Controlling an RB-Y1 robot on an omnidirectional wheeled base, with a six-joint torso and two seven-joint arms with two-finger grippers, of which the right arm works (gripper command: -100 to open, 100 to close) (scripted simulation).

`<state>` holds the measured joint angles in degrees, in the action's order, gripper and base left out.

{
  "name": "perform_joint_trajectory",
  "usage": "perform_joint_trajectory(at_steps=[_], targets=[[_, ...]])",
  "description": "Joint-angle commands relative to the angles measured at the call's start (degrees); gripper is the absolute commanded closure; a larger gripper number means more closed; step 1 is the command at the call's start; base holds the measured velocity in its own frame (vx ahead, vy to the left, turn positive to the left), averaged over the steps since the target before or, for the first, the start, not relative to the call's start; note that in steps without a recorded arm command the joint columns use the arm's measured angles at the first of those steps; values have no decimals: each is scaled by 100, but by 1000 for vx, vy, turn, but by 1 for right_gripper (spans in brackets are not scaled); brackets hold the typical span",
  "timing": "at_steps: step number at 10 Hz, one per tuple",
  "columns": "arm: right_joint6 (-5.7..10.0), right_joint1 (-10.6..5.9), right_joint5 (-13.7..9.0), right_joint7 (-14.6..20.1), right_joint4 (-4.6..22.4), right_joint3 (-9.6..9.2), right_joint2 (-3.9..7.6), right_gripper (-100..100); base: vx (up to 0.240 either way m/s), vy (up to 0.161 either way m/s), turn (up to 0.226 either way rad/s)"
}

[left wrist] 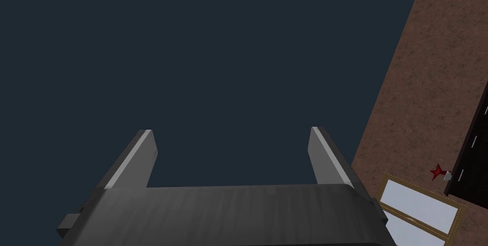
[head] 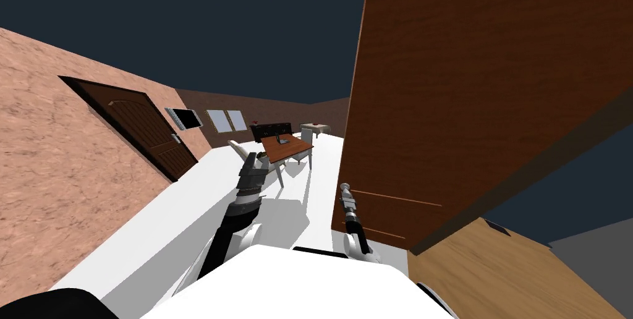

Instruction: Push the door open

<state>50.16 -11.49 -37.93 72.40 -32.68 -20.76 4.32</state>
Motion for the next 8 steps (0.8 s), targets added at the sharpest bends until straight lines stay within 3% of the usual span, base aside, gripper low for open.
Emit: perform_joint_trajectory(at_steps=[1, 2, 6, 8], targets=[[-93, 115, -13, -95, -268, 27, 41, 100, 49, -13, 19], [-66, 95, -95, -129, -250, 157, 60, 100, 105, 59, -58], [-23, 65, -225, -184, -222, 361, 65, 100, 185, 93, -62], [-23, 65, -225, -184, -222, 361, 65, 100, 110, 27, -23]])
